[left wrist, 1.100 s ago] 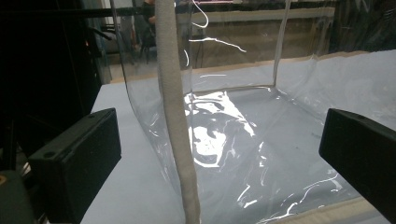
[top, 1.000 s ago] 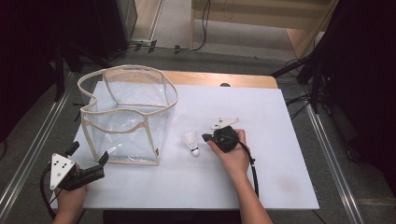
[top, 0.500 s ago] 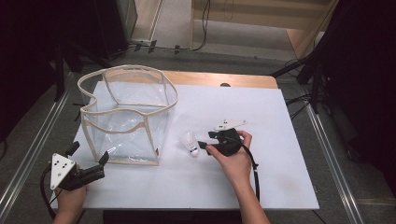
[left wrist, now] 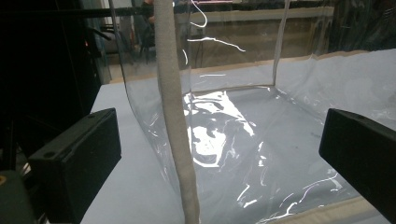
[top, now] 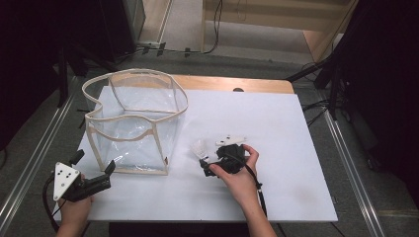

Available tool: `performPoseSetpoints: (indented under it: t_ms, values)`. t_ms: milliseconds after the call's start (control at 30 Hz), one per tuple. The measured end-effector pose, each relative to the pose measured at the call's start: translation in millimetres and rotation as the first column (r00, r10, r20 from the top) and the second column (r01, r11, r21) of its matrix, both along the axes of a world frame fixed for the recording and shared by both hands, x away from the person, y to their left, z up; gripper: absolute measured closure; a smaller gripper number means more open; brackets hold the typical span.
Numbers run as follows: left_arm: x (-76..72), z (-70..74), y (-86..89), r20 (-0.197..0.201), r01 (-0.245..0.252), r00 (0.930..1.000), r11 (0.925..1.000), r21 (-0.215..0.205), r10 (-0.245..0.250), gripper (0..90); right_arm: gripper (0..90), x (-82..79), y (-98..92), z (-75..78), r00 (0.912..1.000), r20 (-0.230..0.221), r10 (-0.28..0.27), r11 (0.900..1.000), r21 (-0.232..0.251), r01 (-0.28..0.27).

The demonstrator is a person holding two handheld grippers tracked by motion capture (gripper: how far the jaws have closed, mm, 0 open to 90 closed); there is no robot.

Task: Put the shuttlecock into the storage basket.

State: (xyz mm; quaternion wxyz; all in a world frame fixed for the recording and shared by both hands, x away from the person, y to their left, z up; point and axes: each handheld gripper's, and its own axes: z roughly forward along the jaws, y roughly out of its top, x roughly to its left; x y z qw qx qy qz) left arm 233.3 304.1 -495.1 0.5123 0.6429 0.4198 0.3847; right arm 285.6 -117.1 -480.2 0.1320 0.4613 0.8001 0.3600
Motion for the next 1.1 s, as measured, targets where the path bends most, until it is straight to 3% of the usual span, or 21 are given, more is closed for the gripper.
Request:
performPoseSetpoints:
  t_ms: [67,133,200,267,300,600,833,1100]
  values:
    - [0.0,0.0,0.1,0.0,0.001,1.0,1.0,0.0,-0.001,0.0,0.0,-0.3,1.5,-0.1,1.0,-0.004,0.007,1.0,0.005,-0.007]
    - [0.0,0.1,0.1,0.0,0.001,1.0,1.0,0.0,-0.001,0.0,14.3,-2.5,5.0,-0.5,0.9999,-0.01,-0.009,1.0,0.022,0.009]
    - [0.0,0.0,0.0,0.0,0.002,1.0,1.0,0.0,-0.002,0.0,14.3,-2.6,5.7,-1.1,0.9999,-0.011,-0.006,1.0,0.023,0.006]
    - [-0.1,0.1,-0.1,-0.001,0.002,1.0,1.0,-0.001,-0.002,0.0,18.4,-2.9,7.6,-3.0,0.9998,-0.018,0.0,0.999,0.035,0.001]
    - [-0.1,0.0,-0.1,0.0,0.002,1.0,1.0,-0.002,-0.002,0.0,25.6,-3.6,8.5,-4.2,0.9996,-0.021,-0.021,0.999,0.035,0.022]
    - [0.0,0.1,0.0,0.001,0.002,1.0,1.0,0.0,-0.002,0.0,42.4,-4.0,9.3,-10.9,0.9985,-0.051,-0.019,0.999,0.04,0.021]
    - [-0.1,0.0,-0.3,0.0,0.002,1.0,1.0,0.0,-0.002,0.0,46.3,-3.6,12.1,-16.7,0.9972,-0.072,-0.023,0.999,0.032,0.025]
    - [-0.2,0.0,-0.2,0.001,0.002,1.0,1.0,0.0,-0.002,0.0,49.2,0.1,16.7,-23.8,0.9975,-0.069,-0.018,1.0,-0.015,0.017]
